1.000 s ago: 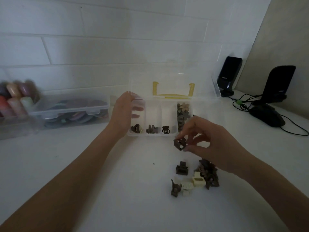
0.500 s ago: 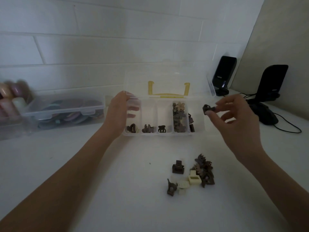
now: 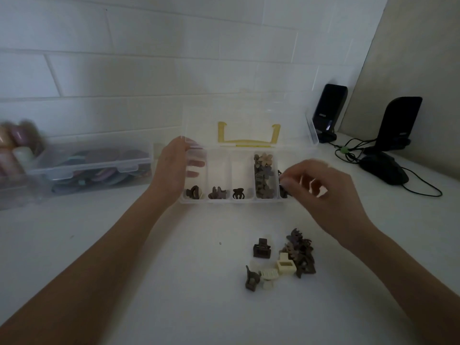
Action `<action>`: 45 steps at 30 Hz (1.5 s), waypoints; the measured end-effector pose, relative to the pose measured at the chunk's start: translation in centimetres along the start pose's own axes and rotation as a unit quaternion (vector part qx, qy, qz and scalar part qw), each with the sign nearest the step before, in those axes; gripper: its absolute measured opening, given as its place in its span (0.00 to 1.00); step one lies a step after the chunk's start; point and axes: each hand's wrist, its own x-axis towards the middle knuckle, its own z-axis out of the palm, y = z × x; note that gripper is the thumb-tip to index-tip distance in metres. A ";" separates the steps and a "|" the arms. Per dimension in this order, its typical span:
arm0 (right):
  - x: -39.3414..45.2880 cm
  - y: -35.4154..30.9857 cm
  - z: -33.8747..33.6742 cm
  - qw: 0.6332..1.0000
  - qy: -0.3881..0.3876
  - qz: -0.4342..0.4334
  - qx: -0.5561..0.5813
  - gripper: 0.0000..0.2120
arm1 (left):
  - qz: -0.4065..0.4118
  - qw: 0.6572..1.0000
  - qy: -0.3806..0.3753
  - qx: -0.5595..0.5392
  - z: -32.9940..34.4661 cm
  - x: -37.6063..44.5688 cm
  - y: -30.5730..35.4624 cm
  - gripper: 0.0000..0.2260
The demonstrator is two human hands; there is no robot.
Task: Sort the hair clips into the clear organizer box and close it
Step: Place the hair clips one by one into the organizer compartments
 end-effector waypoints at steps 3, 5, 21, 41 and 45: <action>-0.4 -1.3 -0.1 0.976 -0.217 -0.015 0.034 0.11 | -0.001 1.000 -0.005 -0.005 -0.1 0.1 -0.2 0.11; -0.7 -1.7 0.5 0.938 -0.345 0.002 0.034 0.15 | -0.001 1.000 -0.009 -0.002 -0.2 0.1 -0.3 0.11; 0.5 0.7 -0.4 0.995 0.091 0.027 -0.010 0.13 | -0.008 1.000 -0.009 -0.007 -0.1 0.1 -0.2 0.13; -0.8 2.9 0.6 0.939 -0.105 -0.014 -0.326 0.30 | -0.010 1.000 -0.010 -0.018 -0.1 0.3 -0.2 0.12; -0.3 1.6 0.0 0.966 -0.011 -0.066 -0.248 0.19 | -0.010 1.000 -0.014 -0.010 -0.2 0.3 -0.2 0.11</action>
